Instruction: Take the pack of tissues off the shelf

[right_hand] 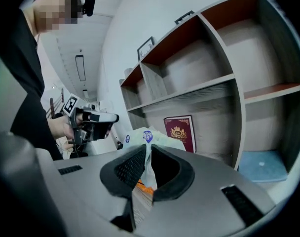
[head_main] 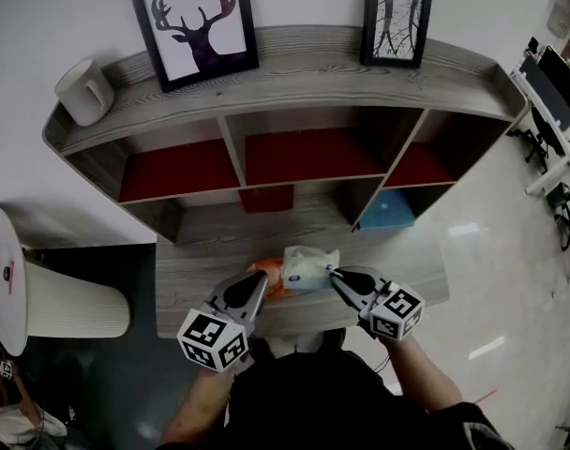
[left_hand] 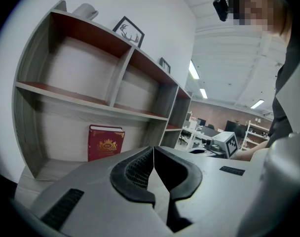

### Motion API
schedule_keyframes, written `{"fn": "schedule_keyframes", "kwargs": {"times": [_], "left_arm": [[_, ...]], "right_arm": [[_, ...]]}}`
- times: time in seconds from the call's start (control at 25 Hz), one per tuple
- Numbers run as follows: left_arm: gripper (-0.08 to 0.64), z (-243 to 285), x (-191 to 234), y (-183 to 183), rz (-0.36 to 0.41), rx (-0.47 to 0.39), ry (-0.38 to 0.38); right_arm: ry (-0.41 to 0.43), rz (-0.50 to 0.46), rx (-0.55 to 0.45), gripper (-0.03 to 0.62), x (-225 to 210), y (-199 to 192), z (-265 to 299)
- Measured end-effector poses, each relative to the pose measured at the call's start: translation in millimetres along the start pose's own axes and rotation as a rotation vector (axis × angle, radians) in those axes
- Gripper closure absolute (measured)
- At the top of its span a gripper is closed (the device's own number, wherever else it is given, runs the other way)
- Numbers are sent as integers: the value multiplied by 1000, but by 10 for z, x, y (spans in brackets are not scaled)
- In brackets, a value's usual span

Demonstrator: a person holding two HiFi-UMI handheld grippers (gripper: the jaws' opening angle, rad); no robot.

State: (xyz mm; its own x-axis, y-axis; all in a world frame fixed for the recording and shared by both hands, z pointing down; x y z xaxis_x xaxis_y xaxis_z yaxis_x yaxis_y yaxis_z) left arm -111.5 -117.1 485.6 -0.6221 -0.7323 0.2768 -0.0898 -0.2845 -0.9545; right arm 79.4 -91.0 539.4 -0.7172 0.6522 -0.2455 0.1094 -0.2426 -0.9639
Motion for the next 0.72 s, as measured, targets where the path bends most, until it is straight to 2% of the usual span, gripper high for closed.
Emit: {"fn": "schedule_keyframes", "kwargs": {"times": [0.28,0.72], "left_arm": [[545,-16,-2,-68,0,20,17],[545,-69,60,-58,9,25,52]], "right_arm": [[-44,-14,154,557,-250,-700,128],[-46,19,246,557,-359,-1063,237]]}}
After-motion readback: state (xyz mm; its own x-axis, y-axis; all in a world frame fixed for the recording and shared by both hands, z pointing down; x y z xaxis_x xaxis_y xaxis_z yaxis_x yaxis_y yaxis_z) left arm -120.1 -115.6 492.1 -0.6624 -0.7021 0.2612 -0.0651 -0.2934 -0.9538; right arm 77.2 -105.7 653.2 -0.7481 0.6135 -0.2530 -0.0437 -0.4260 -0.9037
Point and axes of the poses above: the fingertips, and each gripper's own axes: z forward along the fingers, x to its left, y out of its top, the point moved 4 cm from there along -z, backward along the fingers, and after that the axes turned 10 degrees about -x, right-handed, at the moved point
